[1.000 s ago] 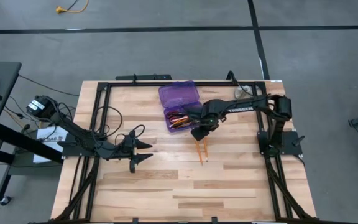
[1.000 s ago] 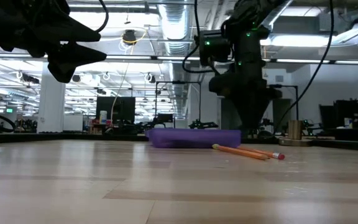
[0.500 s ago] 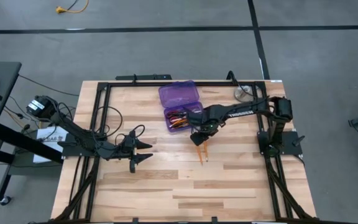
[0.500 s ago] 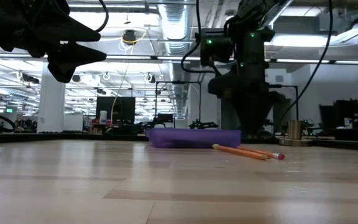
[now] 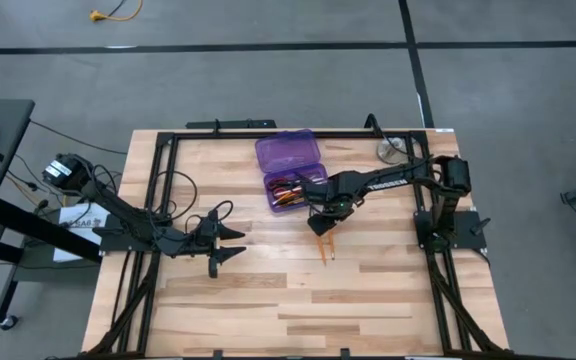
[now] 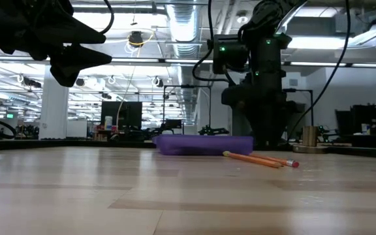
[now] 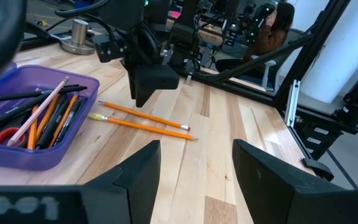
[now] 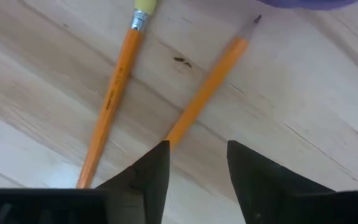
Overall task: Pick & place school supplies into a supply box
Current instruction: Put the yellow pencil into the purple supply box
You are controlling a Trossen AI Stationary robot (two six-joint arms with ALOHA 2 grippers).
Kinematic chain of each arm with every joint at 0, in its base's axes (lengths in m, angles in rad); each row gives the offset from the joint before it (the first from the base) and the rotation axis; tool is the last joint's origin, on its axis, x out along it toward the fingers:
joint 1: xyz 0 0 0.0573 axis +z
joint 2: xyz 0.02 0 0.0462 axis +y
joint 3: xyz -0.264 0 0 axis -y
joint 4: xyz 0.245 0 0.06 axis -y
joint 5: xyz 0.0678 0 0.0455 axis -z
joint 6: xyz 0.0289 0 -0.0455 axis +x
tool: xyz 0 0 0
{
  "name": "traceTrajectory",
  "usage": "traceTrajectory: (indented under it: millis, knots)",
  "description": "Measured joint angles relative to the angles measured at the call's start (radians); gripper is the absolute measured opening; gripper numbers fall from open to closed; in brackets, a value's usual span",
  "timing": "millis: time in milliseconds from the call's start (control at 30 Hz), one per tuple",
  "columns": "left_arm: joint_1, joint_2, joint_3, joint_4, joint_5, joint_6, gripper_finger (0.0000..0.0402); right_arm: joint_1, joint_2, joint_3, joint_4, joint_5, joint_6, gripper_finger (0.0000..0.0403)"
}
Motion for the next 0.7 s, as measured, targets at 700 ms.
traceTrajectory:
  millis: [700]
  knots:
    - [0.000,0.000,0.000,0.000,-0.001,0.000,0.0188,0.000,0.084,0.006,0.076,0.010,0.003,0.0148]
